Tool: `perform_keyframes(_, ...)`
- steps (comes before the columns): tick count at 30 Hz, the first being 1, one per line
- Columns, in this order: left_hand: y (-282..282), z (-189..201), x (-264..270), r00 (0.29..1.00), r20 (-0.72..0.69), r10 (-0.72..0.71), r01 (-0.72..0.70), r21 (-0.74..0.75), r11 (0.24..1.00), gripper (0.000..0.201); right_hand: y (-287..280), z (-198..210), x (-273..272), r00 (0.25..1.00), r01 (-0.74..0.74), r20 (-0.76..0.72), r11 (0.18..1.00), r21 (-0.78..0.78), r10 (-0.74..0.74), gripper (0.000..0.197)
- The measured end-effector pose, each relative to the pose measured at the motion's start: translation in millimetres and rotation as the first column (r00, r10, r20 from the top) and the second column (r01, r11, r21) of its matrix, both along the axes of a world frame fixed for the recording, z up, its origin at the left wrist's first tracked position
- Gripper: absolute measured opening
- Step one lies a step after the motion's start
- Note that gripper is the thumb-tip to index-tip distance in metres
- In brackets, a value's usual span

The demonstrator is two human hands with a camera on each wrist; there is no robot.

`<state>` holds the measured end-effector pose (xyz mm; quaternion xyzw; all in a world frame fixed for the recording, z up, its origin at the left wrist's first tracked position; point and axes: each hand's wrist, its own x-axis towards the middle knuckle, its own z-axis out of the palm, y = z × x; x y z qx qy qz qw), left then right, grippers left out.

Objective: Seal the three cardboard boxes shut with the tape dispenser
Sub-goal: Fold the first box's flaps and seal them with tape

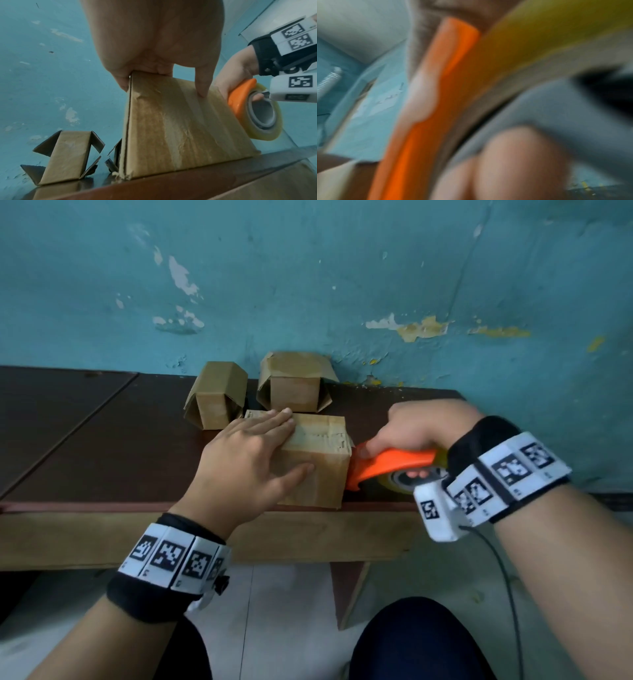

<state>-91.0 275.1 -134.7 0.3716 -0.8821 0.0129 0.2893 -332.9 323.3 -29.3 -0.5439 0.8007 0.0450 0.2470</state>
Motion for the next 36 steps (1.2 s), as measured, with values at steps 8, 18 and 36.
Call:
perform_keyframes(8,2,-1,-1,1.000,-0.012,0.012,-0.012,-0.004,1.000,0.075,9,-13,-38,0.753,0.484,0.607,0.838,-0.253,-0.252,0.038)
perform_keyframes(18,0,-2,-1,1.000,-0.003,0.004,-0.004,-0.003,1.000,0.076,3,-69,-45,0.571,0.662,0.813,0.649,-0.375,-0.113,0.052)
perform_keyframes(36,2,-4,-4,0.998,-0.058,0.028,-0.027,0.004,1.000,0.076,1,-106,-30,0.891,0.051,-0.338,0.806,-0.590,-0.303,0.051)
